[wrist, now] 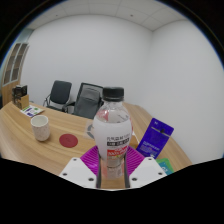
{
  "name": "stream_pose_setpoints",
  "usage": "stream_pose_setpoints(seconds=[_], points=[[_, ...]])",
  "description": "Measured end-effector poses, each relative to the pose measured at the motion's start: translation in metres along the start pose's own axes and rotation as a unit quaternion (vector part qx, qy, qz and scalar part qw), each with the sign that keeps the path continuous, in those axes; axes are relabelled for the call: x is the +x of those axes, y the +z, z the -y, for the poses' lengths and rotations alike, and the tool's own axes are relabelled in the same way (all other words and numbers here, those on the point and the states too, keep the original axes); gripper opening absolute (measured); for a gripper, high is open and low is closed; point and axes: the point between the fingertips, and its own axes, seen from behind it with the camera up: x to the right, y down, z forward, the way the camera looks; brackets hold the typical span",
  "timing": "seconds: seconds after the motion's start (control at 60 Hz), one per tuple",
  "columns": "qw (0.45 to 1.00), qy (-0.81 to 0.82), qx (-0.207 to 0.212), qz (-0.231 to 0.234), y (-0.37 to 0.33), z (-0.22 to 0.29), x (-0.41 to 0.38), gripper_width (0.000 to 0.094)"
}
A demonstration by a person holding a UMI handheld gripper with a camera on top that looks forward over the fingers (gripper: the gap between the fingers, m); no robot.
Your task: Pour water
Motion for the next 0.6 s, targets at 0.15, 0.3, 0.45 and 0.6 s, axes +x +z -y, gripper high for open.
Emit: stream_pose_setpoints(seconds=[0.15,0.3,0.45,0.6], points=[[0.986,-0.144,0.009,-0.079,0.005,0.068,0.000,0.0315],[0.933,-0.324,0.010,-0.153,0.015,0.127,-0.019,0.0316],[0.851,-0.490,-0.007,-0.187,0.036,0.155,-0.055,0.0314],[0.736,-0.649,-0.021,-0.191,0.063,0.156,-0.100,0.0311]])
